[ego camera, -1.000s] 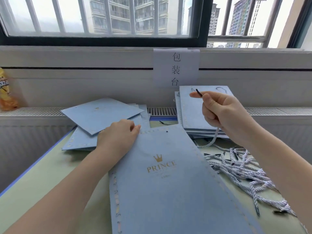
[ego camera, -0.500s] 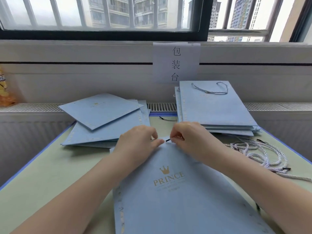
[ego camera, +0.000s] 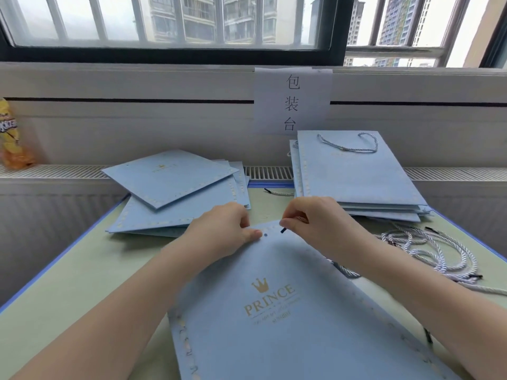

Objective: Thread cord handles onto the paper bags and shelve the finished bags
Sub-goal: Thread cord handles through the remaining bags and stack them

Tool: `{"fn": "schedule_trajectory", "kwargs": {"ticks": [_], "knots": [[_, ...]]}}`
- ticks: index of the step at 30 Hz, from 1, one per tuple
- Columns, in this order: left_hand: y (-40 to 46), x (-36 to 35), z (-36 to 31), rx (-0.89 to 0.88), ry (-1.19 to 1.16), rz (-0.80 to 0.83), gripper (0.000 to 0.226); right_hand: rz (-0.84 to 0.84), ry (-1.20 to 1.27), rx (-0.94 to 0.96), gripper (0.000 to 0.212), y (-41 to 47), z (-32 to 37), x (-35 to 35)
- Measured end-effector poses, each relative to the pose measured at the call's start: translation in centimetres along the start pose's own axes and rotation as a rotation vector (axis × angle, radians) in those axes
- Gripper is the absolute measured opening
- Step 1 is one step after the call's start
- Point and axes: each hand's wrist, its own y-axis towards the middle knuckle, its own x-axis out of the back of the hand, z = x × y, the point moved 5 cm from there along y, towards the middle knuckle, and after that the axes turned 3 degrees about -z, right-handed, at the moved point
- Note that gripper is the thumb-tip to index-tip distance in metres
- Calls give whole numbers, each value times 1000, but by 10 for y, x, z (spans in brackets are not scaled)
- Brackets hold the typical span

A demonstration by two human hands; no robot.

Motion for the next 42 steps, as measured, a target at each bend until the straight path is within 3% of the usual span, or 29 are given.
{"fn": "schedule_trajectory", "kwargs": {"ticks": [5,18,21,25,28,36,42], "knots": [[-1,-2,-7,-26,-196,55,24,-49,1,99,7,-1,7,-6],[-1,0,-10,-39,-366,24,27,-48,45,198,12,-3,10,-15],[1,3,-7,37,-402,20,20,-9,205,95,18,-3,6,-12],[3,6,6,242,-597,135,39,35,365,-16,11,-1,3,-10],[-2,8,9,287,-752,237,42,68,457,-43,10,-3,6,-8],[-1,0,10,240,-904,318,39,-27,330,90,17,-2,12,-7],[-2,-4,10,250,-892,344,39,-93,171,274,9,-5,19,-9]]}}
